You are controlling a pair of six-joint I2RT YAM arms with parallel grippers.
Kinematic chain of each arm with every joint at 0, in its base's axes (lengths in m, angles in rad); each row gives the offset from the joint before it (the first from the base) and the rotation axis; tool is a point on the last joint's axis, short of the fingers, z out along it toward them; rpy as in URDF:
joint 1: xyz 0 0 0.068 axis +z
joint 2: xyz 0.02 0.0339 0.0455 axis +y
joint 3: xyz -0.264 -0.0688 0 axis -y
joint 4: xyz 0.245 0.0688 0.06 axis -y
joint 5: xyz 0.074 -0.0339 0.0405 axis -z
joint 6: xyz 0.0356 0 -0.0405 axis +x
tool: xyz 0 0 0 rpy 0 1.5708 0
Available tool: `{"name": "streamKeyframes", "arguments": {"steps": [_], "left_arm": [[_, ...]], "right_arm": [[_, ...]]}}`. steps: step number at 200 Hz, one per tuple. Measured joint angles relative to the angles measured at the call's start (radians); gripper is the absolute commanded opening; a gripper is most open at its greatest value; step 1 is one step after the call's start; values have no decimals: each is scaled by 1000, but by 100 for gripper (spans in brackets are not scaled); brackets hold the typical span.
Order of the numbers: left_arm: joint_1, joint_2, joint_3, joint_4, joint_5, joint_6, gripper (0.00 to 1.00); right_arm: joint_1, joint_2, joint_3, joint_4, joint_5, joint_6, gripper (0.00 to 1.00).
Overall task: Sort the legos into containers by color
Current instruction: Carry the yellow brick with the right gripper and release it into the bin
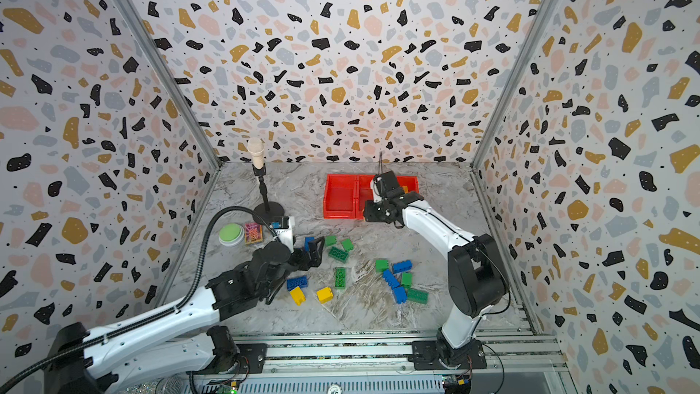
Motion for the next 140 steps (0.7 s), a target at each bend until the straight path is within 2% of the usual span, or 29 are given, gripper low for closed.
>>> {"name": "streamKeyframes", "arguments": {"steps": [20,62,122,133,140], "left_arm": [[1,135,108,58,34,33,100],[34,313,286,89,98,98,100],[100,373,330,95,140,130,100],[106,380,331,95,145,131,100],[107,382,332,95,146,131,100]], "right_arm": [[-90,74,78,-11,-31,-30,30],[-182,264,264,-13,-68,-63,30],[-270,363,372,-13,-95,-76,31],[-283,376,386,-13,-98,-77,34],[-290,387,397,-15,-101,-78,39]]}}
